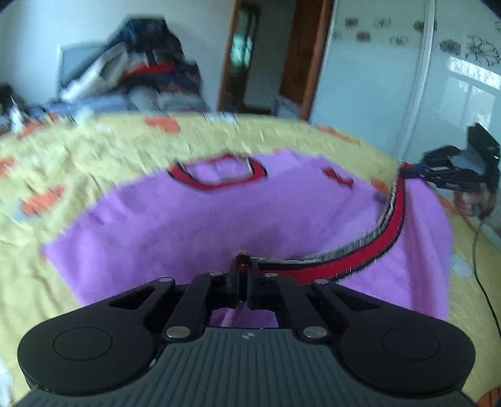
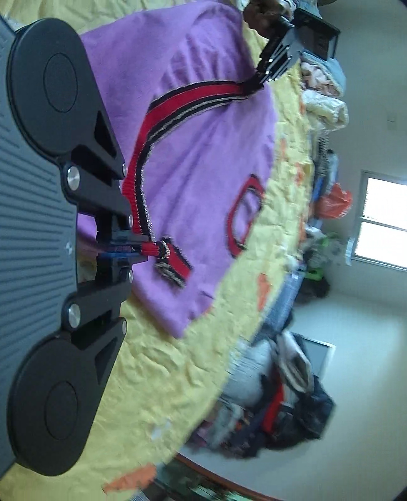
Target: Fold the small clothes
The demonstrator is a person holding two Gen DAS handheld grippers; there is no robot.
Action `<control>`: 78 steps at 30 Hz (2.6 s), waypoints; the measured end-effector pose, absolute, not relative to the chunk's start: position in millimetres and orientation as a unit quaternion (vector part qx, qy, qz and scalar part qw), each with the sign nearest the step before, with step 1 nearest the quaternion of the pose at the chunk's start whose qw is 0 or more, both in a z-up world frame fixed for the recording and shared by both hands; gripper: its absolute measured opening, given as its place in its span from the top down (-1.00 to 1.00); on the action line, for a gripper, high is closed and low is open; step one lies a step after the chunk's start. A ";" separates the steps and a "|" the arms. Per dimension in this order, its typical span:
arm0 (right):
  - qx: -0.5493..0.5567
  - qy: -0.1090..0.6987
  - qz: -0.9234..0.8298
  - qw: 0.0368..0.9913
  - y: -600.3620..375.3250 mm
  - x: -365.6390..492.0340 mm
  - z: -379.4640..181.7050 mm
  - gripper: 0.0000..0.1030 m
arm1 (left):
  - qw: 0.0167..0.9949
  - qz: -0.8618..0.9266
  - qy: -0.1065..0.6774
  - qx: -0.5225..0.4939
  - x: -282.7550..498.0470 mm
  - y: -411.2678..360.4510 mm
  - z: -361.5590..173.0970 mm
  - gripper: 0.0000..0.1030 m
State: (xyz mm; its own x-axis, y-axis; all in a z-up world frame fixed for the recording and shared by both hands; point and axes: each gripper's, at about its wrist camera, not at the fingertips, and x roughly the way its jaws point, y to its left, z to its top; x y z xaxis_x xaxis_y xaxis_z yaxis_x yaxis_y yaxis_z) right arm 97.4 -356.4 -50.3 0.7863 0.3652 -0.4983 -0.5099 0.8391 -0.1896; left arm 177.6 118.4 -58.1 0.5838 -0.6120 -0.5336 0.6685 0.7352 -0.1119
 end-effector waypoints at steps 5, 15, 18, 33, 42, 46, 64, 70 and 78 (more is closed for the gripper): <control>-0.153 0.167 0.219 0.949 -356.8 80.0 -14.8 0.92 | 0.926 -0.308 0.220 0.007 159.5 141.9 -35.5 0.94; -0.116 0.176 0.199 0.957 -342.7 177.7 -12.6 0.92 | 0.944 -0.218 0.233 -0.087 217.3 175.6 -40.9 0.94; -0.107 0.190 0.192 0.957 -336.9 211.5 -25.5 0.92 | 0.943 -0.204 0.243 -0.096 234.3 179.6 -46.6 0.94; -0.087 0.250 0.176 0.948 -338.4 282.9 -75.1 0.92 | 0.938 -0.174 0.272 -0.125 282.2 198.5 -70.4 0.94; -0.071 0.318 0.134 0.936 -341.9 297.6 -95.2 -0.11 | 0.930 -0.123 0.311 -0.152 286.2 221.6 -82.9 0.85; -0.066 0.276 0.145 0.948 -346.7 259.8 -61.3 -0.67 | 0.934 -0.131 0.303 -0.136 249.4 216.5 -48.3 0.27; -0.048 0.334 0.194 0.921 -250.0 252.4 -99.3 -0.68 | 0.932 -0.046 0.341 -0.117 234.5 53.4 -77.5 -0.76; -0.012 0.348 0.131 0.928 -295.3 262.4 -104.2 -0.70 | 0.939 -0.038 0.333 -0.073 234.7 39.1 -83.1 -0.85; -0.006 0.329 0.104 0.938 -284.0 240.6 -85.9 -0.80 | 0.941 -0.034 0.335 -0.048 237.8 29.0 -87.1 -1.00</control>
State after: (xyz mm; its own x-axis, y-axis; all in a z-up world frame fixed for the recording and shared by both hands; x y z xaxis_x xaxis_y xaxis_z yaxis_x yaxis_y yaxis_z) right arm 240.6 -284.0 -85.9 0.7611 0.1923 -0.6195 -0.1997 0.9781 0.0583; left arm 237.8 29.0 -87.1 0.7739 -0.0958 -0.6260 0.0315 0.9931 -0.1130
